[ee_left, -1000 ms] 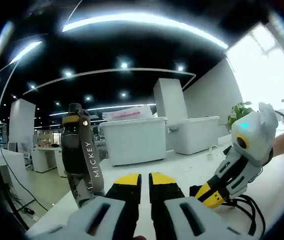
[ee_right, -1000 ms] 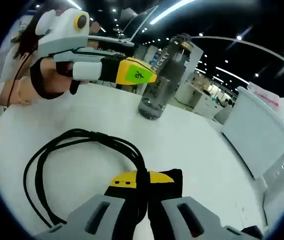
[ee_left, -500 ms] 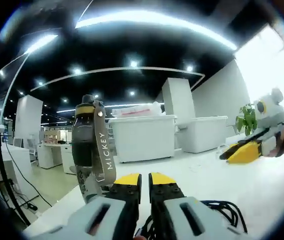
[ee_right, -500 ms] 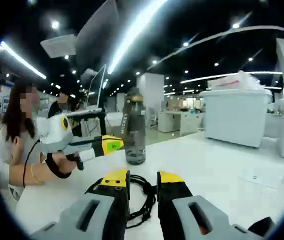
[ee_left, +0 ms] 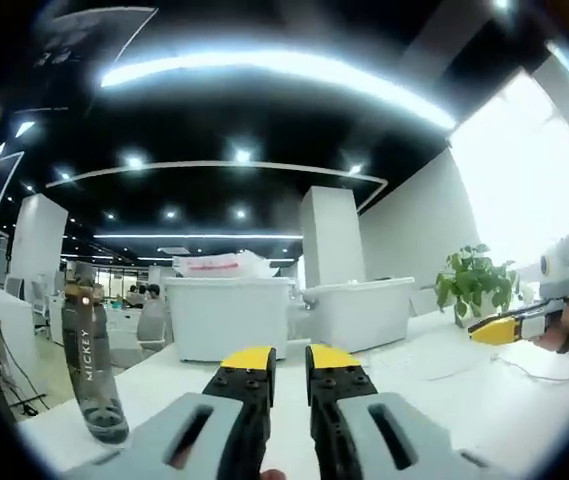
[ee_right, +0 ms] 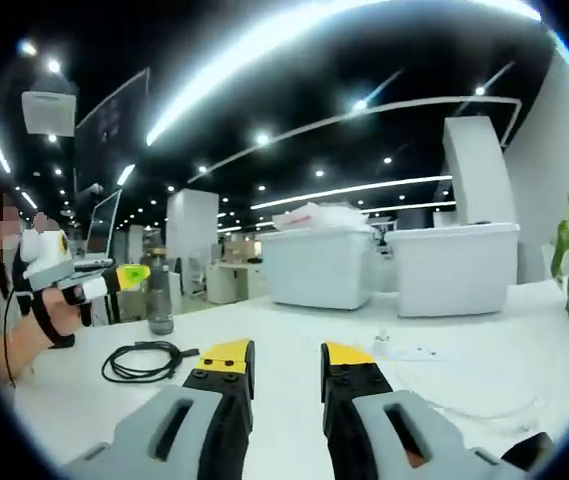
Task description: Coil the Type-C to USB data cable on the desktop and secure it with Velcro straps.
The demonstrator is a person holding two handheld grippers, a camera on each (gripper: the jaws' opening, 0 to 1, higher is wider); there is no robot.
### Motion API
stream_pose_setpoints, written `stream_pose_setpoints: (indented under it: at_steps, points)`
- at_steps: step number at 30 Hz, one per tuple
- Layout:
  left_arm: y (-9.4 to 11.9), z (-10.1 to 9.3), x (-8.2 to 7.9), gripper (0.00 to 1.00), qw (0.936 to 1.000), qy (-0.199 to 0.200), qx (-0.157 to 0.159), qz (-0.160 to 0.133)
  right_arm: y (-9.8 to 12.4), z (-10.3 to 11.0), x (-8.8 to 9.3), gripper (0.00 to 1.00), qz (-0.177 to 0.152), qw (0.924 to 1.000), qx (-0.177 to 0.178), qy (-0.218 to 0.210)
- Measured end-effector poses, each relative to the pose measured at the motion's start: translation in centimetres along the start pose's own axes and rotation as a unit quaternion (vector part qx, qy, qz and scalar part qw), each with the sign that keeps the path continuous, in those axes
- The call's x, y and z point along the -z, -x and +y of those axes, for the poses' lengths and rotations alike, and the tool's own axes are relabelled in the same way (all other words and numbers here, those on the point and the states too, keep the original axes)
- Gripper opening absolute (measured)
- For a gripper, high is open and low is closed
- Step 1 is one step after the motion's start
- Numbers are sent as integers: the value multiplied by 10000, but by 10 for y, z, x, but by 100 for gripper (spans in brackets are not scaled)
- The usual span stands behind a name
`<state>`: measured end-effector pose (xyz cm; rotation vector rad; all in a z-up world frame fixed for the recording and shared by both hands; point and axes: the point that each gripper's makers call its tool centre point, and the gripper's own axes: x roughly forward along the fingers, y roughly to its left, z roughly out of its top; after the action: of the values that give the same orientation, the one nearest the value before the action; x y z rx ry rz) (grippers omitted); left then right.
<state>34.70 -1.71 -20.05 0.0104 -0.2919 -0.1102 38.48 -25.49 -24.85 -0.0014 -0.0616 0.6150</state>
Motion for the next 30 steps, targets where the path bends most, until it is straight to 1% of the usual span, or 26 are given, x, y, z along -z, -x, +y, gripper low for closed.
stream_pose_setpoints:
  at_steps: [1, 2, 3, 4, 5, 7, 8, 9, 11, 12, 13, 16, 18, 20, 23, 25, 27, 30]
  points:
    - [0, -6, 2, 23, 10000, -10, -10, -23, 4, -5, 1, 30, -21, 10000, 81, -5]
    - [1, -9, 5, 23, 10000, -50, -31, -24, 10, -13, 1, 30, -107, 9996, 248, -88]
    - [2, -12, 10, 23, 9999, -96, -76, 11, 14, -19, 3, 31, -158, 9991, 362, -175]
    - [4, -14, 18, 23, 9998, -103, -127, 60, 18, -24, 5, 33, -187, 9987, 424, -202]
    - [5, -15, 24, 25, 9998, -107, -177, 60, 23, -34, 8, 35, -233, 9977, 578, -261]
    - [8, -15, 35, 31, 9993, -207, -310, 72, 29, -47, 12, 38, -295, 9956, 809, -376]
    - [10, -14, 41, 34, 9987, -371, -329, 140, 31, -52, 14, 38, -286, 9947, 896, -406]
    - [10, -14, 46, 36, 9984, -399, -341, 211, 33, -57, 16, 39, -288, 9938, 976, -441]
    - [12, -14, 54, 36, 9984, -367, -349, 256, 33, -65, 19, 39, -349, 9924, 1120, -378]
    - [12, -14, 58, 36, 9981, -415, -352, 275, 33, -69, 23, 40, -320, 9913, 1216, -393]
    - [12, -13, 62, 36, 9978, -451, -372, 312, 32, -71, 26, 40, -319, 9909, 1234, -430]
    - [11, -14, 77, 36, 9926, -1051, -258, 553, 30, -73, 38, 43, -254, 9890, 1286, -690]
    - [12, -14, 82, 36, 9930, -989, -253, 598, 29, -72, 42, 44, -255, 9891, 1268, -705]
    - [12, -16, 87, 36, 9955, -657, -179, 656, 30, -75, 42, 44, -333, 9889, 1338, -559]
    - [13, -9, 90, 36, 9961, -479, -245, 701, 34, -80, 40, 44, -415, 9873, 1406, -608]
    - [13, -7, 91, 36, 9962, -414, -303, 709, 36, -82, 35, 43, -500, 9868, 1460, -483]
    - [14, -7, 90, 36, 9964, -377, -303, 694, 36, -85, 33, 42, -515, 9867, 1493, -395]
    - [11, -10, 91, 36, 9955, -549, -270, 729, 33, -89, 39, 42, -420, 9867, 1516, -408]
